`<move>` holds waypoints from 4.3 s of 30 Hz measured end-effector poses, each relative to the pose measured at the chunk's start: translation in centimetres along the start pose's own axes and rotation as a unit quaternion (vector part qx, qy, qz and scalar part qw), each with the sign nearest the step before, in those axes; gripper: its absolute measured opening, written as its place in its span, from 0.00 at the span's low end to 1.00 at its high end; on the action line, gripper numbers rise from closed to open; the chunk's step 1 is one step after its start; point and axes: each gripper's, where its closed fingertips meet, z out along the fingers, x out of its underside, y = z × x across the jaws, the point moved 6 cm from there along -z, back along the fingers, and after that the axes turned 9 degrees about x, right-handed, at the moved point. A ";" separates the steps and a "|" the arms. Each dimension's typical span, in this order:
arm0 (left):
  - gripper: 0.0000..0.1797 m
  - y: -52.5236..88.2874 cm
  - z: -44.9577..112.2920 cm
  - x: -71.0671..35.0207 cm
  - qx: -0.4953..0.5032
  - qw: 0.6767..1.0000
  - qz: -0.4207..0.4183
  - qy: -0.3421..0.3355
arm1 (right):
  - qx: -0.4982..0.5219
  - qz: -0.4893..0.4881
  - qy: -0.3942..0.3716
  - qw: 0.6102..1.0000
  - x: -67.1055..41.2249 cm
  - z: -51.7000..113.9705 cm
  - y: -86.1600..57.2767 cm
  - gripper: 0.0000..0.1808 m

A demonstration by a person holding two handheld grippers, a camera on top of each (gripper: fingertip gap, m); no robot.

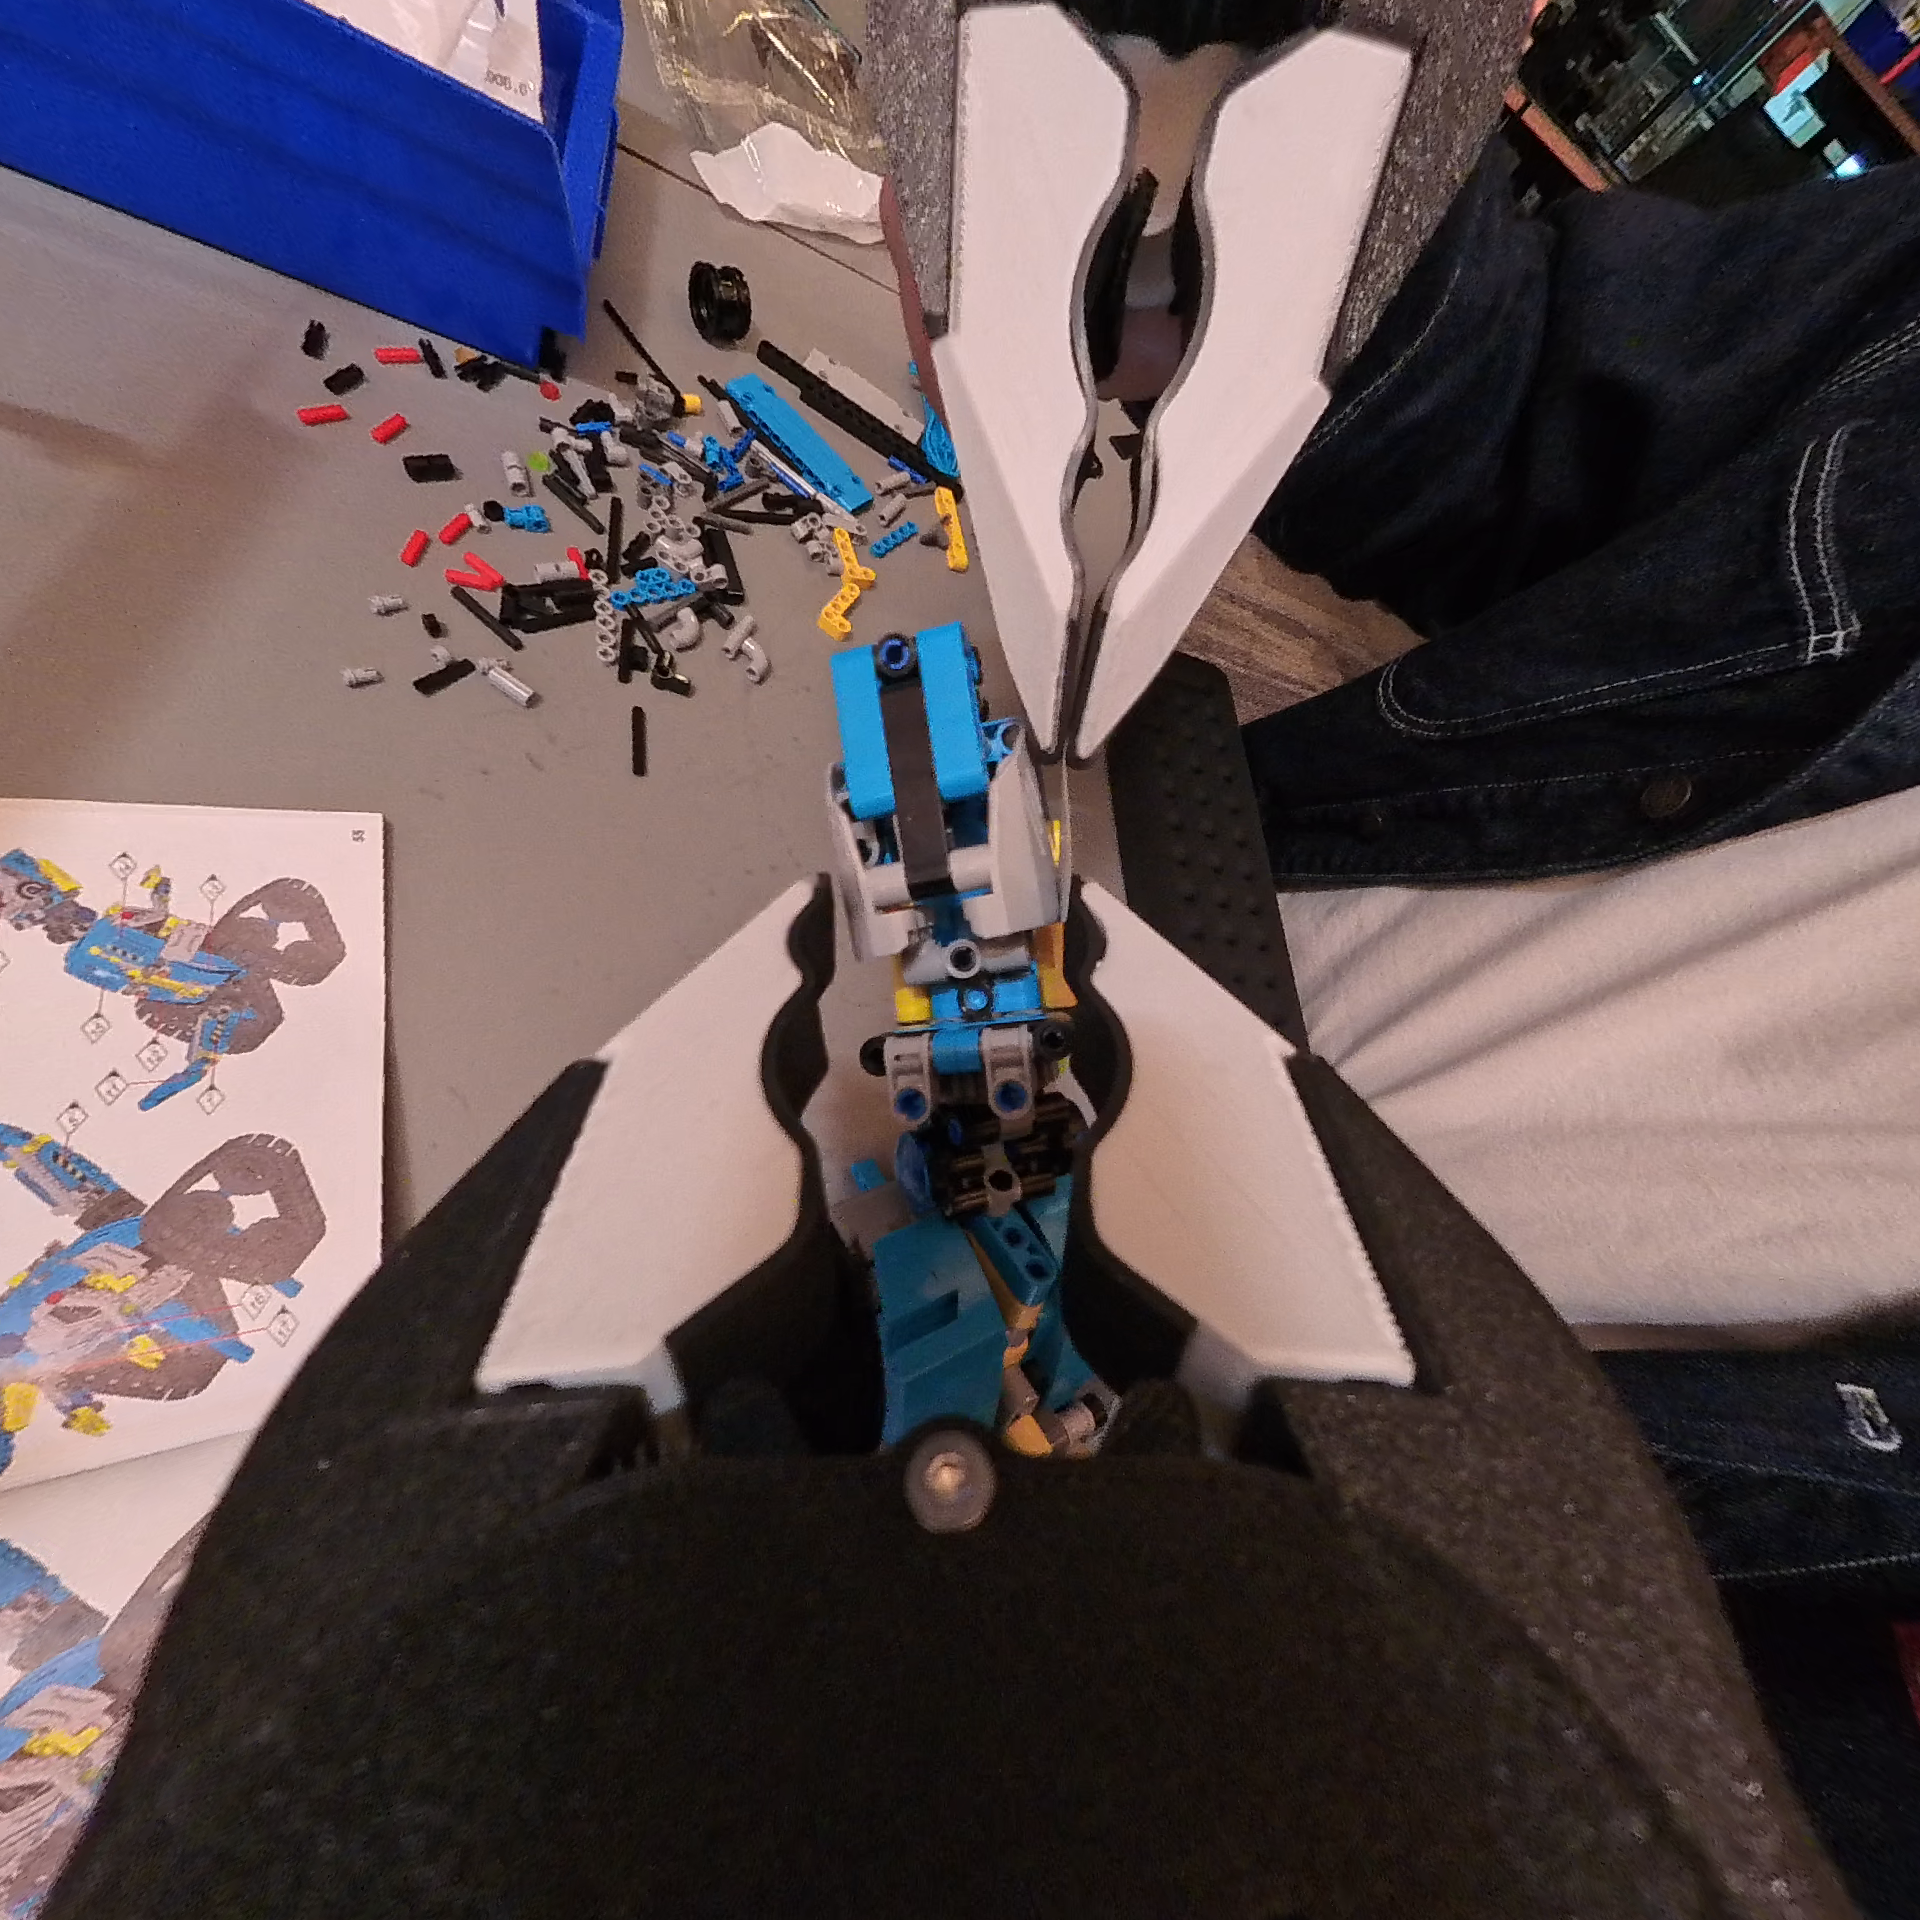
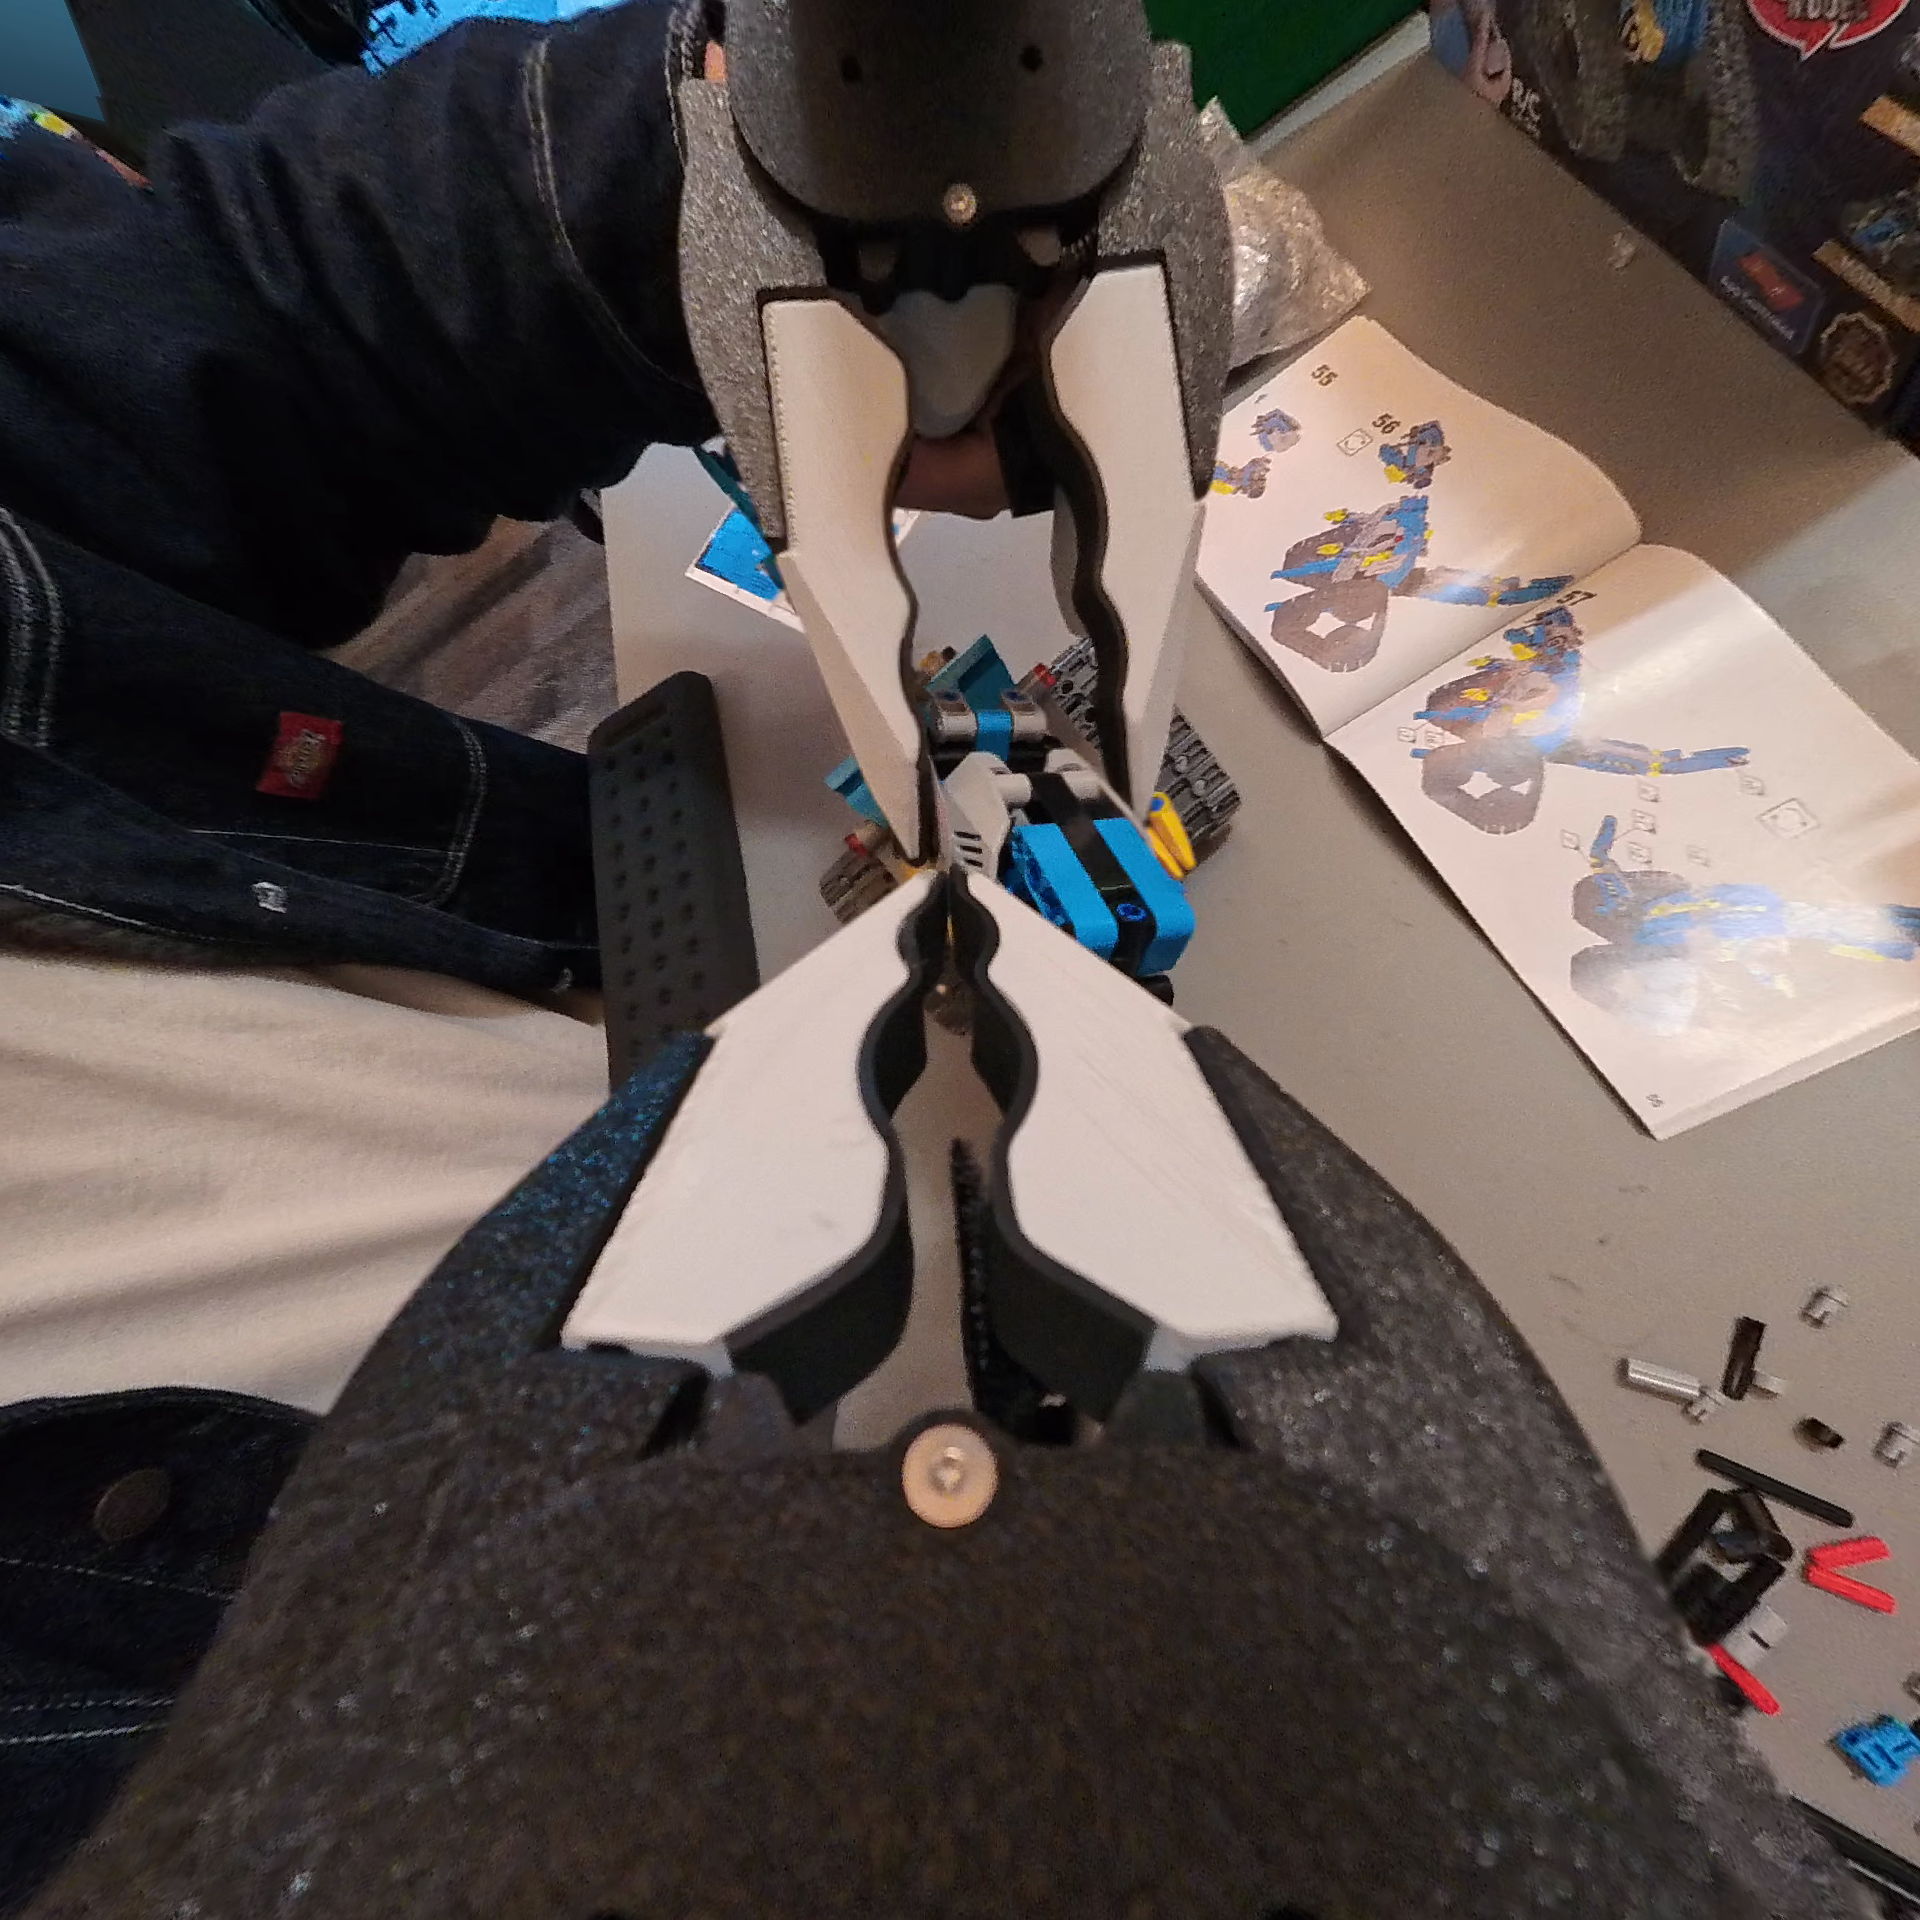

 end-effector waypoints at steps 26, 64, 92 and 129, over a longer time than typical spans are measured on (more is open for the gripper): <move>0.32 -0.5 -0.1 0.7 0.010 1.000 -0.017 -0.002 | -0.039 -0.003 -0.019 0.999 0.0 -0.4 0.6 0.00; 0.29 -0.4 0.4 1.1 0.023 1.000 -0.012 0.015 | -0.043 -0.025 0.001 0.999 0.0 -0.3 1.1 0.00; 0.28 -0.3 0.3 0.8 0.022 1.000 -0.017 0.009 | -0.039 -0.014 0.001 0.999 -0.1 0.1 0.3 0.00; 0.23 0.0 0.1 0.2 0.015 1.000 -0.016 -0.009 | 0.048 -0.083 -0.011 0.995 -0.1 -0.1 0.8 0.00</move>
